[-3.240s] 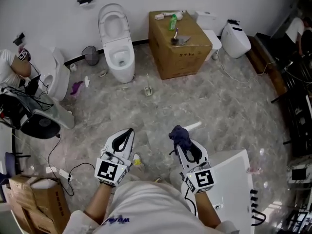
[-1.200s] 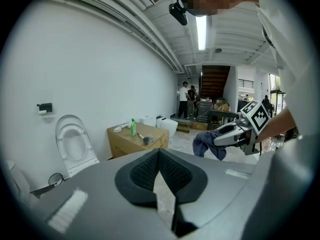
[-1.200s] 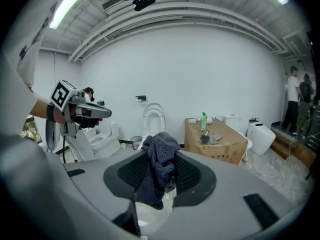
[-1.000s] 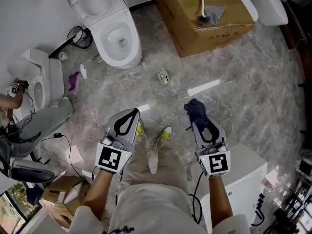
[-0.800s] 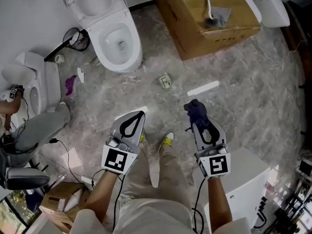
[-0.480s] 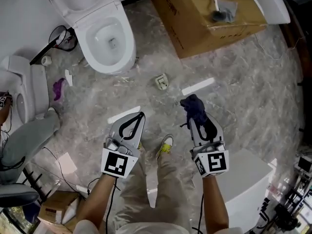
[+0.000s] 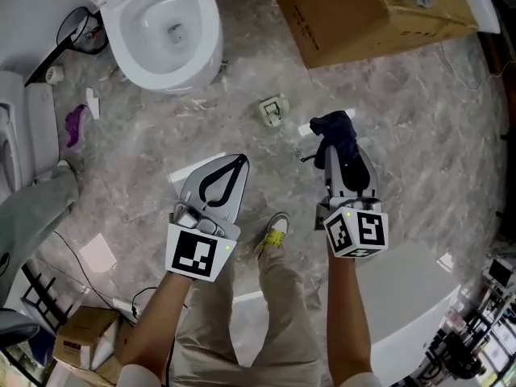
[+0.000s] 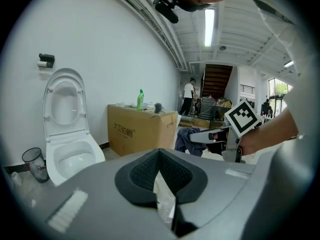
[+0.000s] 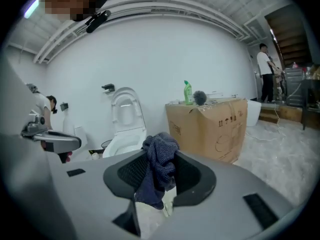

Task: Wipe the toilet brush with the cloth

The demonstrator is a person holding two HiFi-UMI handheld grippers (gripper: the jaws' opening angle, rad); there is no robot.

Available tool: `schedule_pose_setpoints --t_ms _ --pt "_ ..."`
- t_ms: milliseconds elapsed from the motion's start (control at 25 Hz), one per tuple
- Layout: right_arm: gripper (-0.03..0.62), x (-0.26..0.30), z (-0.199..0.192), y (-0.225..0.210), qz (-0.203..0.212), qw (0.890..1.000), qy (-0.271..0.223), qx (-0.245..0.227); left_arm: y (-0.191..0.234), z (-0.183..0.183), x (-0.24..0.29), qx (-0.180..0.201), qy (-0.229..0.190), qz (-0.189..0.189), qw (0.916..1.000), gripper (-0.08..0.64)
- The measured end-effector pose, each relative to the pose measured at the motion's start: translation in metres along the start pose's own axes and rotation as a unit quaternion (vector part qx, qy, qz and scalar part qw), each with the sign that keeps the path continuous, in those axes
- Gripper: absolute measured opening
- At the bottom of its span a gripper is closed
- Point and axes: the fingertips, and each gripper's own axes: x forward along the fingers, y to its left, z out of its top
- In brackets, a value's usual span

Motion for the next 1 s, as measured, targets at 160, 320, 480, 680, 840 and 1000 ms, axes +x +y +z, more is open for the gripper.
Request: schedule_pose_setpoints --t_ms 160,320,480,680,840,1000 --pt "0.146 0.032 -0.009 0.011 0.042 0.996 -0.026 -0.068 0.019 -0.036 0.023 0.003 -0.011 0.015 0.9998 -0.003" --pt "0.146 0.063 -0.025 0.013 0.077 0.989 -0.054 -0.116 0.031 -0.077 0.058 0.026 -0.023 0.021 0.9992 -0.003" --pt "0.146 0.081 -0.047 0.017 0.105 0.976 -0.085 -0.172 0.038 -0.116 0.087 0.051 -0.033 0.01 0.9981 -0.003" --pt "0.146 0.09 -0.067 0.016 0.123 0.956 -0.158 -0.215 0.05 -0.157 0.109 0.05 -0.065 -0.011 0.9965 -0.005" --pt "0.146 0.088 -0.072 0.008 0.165 0.943 -0.215 -0.193 0.064 -0.182 0.126 -0.017 -0.09 -0.005 0.9958 -0.005" --pt "0.146 0.07 -0.059 -0.004 0.21 0.925 -0.258 -0.185 0.062 -0.181 0.137 0.042 -0.108 -0.033 0.9927 -0.004"
